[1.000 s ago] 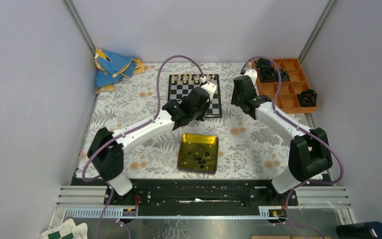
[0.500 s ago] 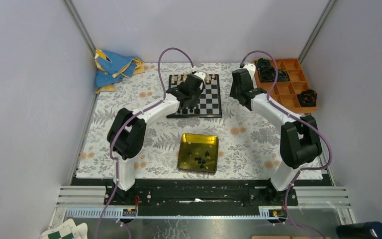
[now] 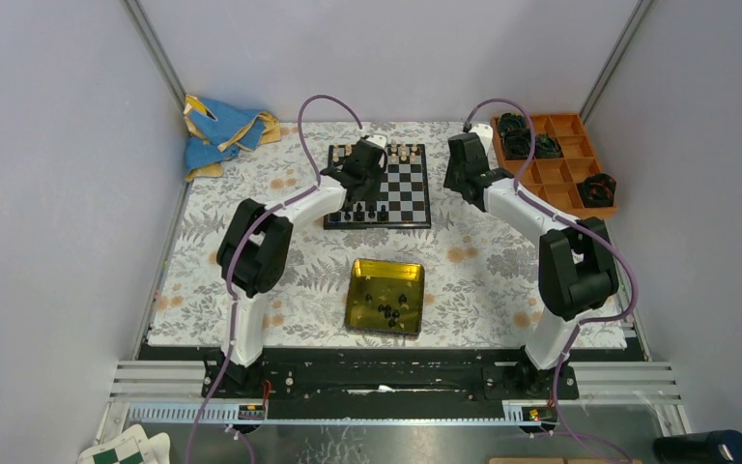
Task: Set up the chess pieces on the board
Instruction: Place the chess piece on the chessboard.
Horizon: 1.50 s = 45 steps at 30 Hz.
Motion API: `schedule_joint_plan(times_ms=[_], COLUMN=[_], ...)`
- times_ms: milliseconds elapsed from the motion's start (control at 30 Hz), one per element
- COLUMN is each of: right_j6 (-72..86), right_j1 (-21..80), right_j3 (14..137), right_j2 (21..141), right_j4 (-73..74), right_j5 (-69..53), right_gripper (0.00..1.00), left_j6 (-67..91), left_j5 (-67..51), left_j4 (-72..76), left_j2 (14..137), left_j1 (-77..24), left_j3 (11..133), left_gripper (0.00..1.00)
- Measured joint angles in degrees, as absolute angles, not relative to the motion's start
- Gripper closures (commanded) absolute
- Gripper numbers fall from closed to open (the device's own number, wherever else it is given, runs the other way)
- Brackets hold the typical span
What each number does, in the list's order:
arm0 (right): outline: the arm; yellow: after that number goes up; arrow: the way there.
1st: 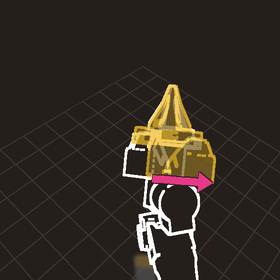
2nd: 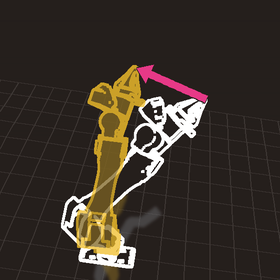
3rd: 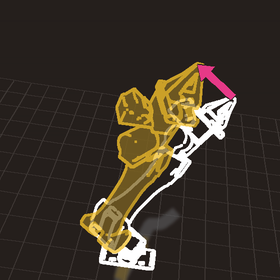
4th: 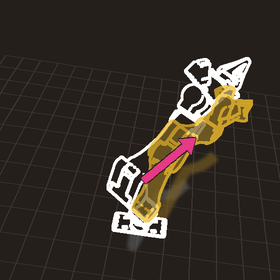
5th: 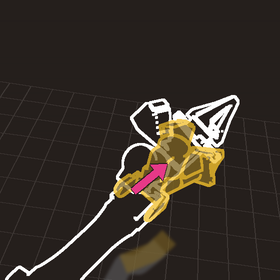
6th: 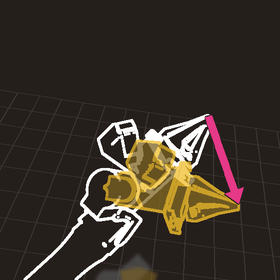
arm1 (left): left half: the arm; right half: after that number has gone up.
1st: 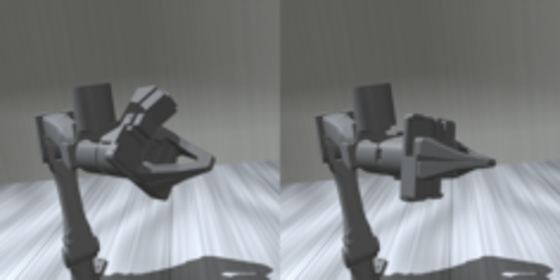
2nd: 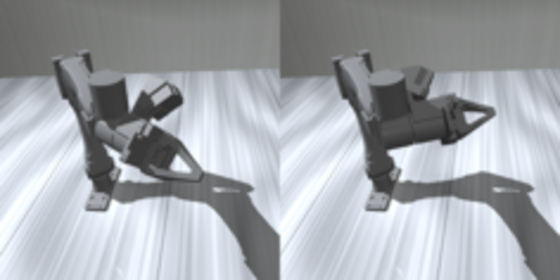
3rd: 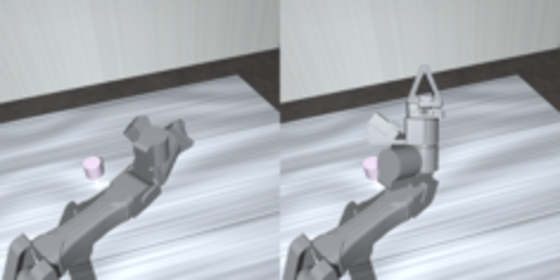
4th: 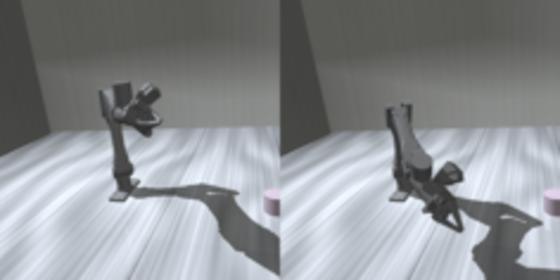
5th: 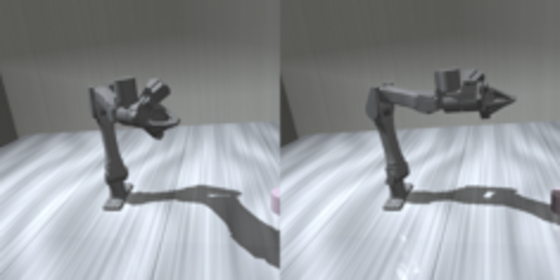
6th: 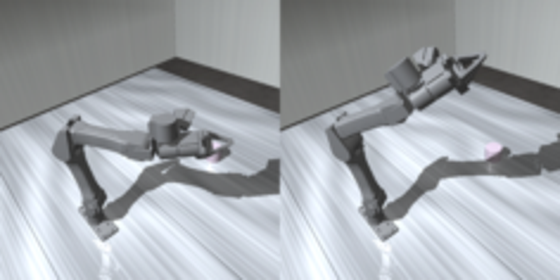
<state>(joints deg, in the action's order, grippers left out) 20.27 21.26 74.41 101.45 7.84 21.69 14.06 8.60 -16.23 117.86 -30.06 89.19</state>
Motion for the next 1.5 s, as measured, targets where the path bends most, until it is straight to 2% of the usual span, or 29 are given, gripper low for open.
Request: schedule_joint_plan(times_ms=[467, 1500], right_j6=[20.4, 20.43], right_j1=[21.26, 21.23], right_j3=[74.96, 76.12], right_j2=[103.68, 106.04], right_j4=[7.84, 7.9], right_j5=[21.37, 21.26], right_gripper=[0.58, 0.58], left_j6=[16.16, 17.52], left_j5=[6.39, 3.36], left_j4=[-14.9, -15.22], left_j2=[121.56, 121.75], left_j1=[-27.46, -26.94], left_j3=[91.2, 89.25], left_gripper=[1.0, 1.0])
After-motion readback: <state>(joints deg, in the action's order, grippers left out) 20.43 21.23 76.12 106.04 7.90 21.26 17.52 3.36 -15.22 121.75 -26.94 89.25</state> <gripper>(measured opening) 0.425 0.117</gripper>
